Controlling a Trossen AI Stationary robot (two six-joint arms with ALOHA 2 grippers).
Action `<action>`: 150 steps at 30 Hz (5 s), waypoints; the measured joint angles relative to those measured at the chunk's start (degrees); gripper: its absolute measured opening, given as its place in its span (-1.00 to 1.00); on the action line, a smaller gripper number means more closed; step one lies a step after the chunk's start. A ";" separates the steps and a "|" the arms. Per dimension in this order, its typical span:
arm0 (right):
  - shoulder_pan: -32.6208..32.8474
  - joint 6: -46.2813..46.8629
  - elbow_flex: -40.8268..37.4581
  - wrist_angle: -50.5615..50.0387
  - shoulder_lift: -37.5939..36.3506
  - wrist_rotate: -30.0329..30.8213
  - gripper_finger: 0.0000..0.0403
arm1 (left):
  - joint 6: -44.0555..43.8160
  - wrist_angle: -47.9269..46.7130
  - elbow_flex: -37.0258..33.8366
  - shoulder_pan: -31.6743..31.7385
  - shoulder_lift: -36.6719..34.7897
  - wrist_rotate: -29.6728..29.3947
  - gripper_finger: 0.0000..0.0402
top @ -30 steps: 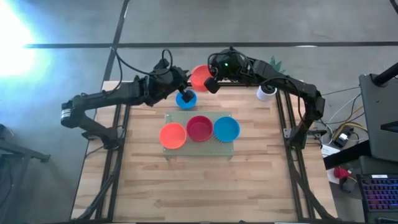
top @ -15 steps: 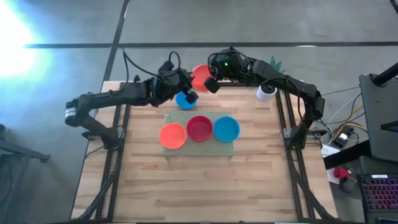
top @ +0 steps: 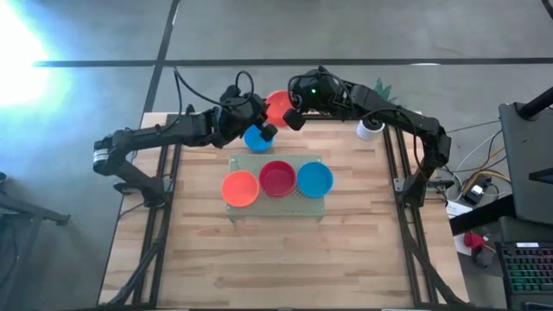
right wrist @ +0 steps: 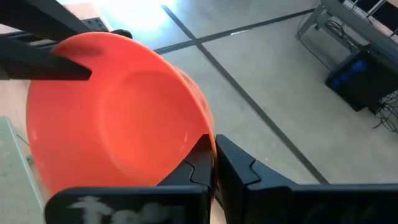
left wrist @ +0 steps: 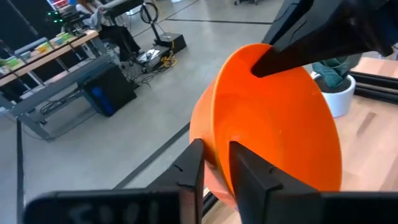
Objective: Pick & Place Mini bowls
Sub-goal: Stack the orange bowl on top of the other orange bowls on the shelf
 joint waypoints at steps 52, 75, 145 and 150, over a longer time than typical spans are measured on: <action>5.18 -3.17 9.44 -14.19 -10.75 -17.15 -0.30 | -10.66 -49.56 16.67 0.08 -5.15 34.85 -1.00; 5.16 -4.42 9.42 -14.23 -11.50 -19.09 -0.37 | -9.63 -50.19 3.22 -5.20 -5.63 44.23 -1.00; 5.14 -2.71 9.42 -12.22 -11.43 -18.72 -0.45 | -8.74 -46.16 -0.79 -5.20 -5.57 40.14 -0.90; 5.14 -2.70 9.42 -12.22 -11.43 -18.76 -0.45 | -9.03 -46.10 -0.79 -5.20 -5.57 40.16 -0.76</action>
